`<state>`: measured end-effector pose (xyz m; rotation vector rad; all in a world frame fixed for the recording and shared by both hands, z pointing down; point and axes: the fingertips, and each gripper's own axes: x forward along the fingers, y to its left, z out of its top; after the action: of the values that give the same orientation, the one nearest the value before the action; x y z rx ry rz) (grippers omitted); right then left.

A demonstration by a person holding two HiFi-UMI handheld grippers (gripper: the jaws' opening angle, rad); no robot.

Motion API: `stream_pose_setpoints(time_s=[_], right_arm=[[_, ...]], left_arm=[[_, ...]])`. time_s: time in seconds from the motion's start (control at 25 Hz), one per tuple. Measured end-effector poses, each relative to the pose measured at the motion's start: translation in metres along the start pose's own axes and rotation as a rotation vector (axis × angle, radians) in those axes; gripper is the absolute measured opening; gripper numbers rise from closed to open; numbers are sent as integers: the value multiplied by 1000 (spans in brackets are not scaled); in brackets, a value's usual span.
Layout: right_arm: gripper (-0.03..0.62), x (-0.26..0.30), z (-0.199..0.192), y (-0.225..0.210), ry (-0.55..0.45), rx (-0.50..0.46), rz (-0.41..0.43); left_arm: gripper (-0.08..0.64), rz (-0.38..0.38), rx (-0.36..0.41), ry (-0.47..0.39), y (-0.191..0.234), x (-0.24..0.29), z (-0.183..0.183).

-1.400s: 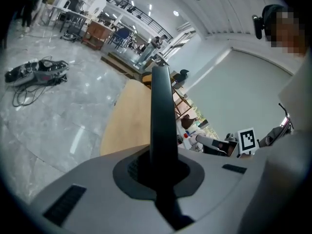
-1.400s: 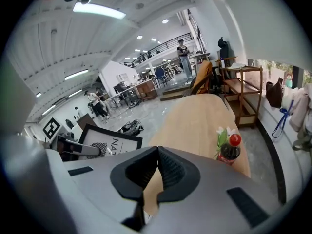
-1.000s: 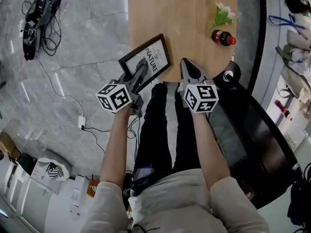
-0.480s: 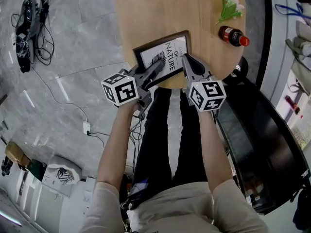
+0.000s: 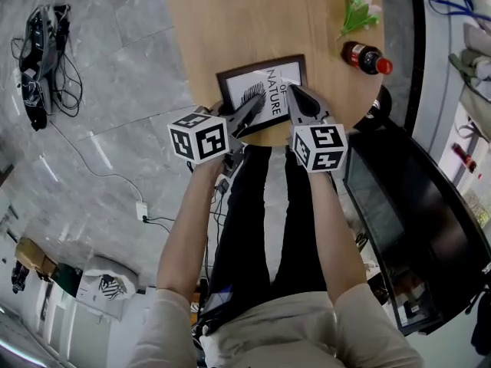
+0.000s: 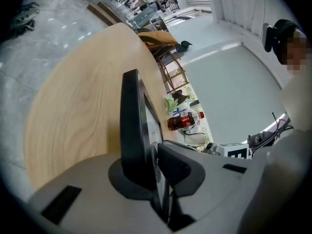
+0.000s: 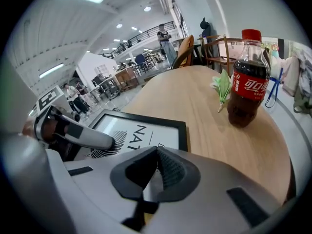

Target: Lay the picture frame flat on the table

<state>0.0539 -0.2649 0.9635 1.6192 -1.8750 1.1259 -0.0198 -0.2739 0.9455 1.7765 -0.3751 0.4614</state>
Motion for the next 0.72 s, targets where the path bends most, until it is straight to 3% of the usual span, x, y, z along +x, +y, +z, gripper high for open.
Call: stream_pose_setpoints(time_s=[0.24,0.72], right_arm=[[32,2,0,-5,27,-5,-51],[32,5,-1,-1,46,-33,-105]], left_arm=[[92,90,-40,17,15,-8,4],[118,141,-68,20,38,-42,3]])
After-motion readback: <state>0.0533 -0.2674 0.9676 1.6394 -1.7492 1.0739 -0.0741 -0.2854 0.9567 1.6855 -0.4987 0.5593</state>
